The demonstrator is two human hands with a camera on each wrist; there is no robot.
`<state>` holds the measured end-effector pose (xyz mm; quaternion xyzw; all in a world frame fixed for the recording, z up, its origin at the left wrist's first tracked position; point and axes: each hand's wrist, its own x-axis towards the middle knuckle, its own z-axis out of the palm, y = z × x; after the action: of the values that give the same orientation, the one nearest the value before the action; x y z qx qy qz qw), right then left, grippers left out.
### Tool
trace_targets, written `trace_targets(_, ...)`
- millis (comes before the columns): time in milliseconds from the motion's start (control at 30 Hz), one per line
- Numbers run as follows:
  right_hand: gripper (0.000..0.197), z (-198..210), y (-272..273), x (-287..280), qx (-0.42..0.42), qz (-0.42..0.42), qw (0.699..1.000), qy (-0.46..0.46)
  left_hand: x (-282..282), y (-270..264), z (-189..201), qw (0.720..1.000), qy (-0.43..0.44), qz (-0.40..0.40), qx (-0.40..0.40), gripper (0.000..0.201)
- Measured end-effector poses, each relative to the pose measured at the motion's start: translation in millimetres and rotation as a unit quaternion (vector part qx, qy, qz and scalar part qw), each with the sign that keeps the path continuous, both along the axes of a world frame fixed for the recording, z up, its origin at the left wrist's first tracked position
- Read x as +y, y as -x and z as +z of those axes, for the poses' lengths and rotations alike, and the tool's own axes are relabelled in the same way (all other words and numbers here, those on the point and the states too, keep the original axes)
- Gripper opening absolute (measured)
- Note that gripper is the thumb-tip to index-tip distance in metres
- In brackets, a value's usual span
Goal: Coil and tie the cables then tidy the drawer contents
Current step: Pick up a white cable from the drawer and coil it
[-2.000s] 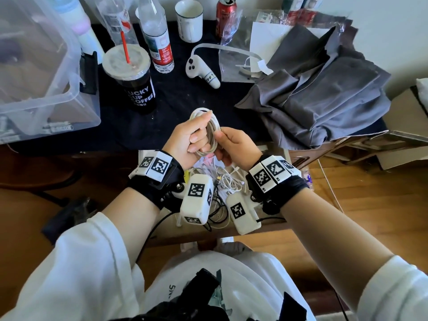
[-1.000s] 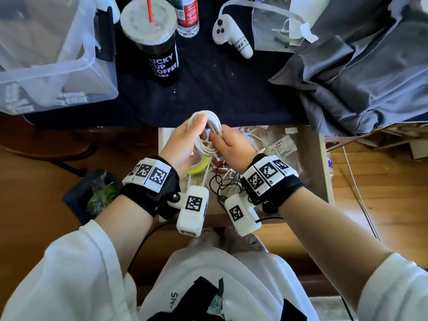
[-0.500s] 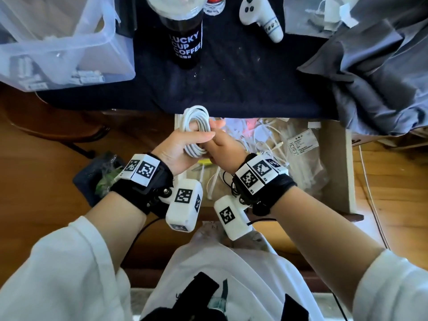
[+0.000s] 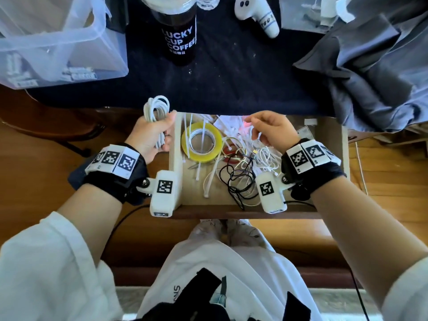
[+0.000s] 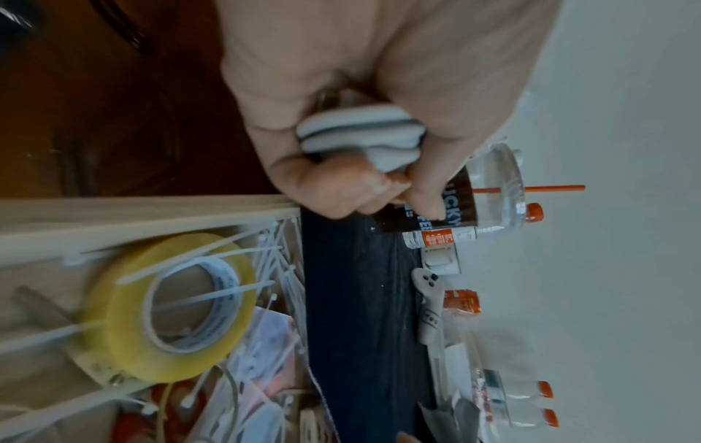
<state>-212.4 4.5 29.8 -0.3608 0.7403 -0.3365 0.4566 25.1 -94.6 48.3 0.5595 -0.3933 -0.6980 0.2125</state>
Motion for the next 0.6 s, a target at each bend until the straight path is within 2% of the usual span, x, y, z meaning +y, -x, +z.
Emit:
trace_targets(233,0.016,-39.3,-17.3,12.3,-0.032,0.019,0.995,-0.09,22.1,-5.3,-30.4,0.996,-0.068,-0.006,-0.061,0.022)
trace_targets(333,0.019,-65.2,-35.7,12.4,-0.028,0.072,0.989,-0.126,32.9,-10.6,-41.1,0.991,-0.104,0.001,-0.083,0.023)
trace_targets(433,0.027,-87.5,-56.9,4.0,0.002,0.149,0.981,-0.127,37.9,-18.6,-48.8,0.987,-0.129,0.022,-0.091,0.021)
trace_targets(600,0.04,-106.1,-91.7,-34.6,-0.004,0.208,0.974,-0.09,43.8,-24.6,-58.1,0.983,-0.152,0.041,-0.096,0.021)
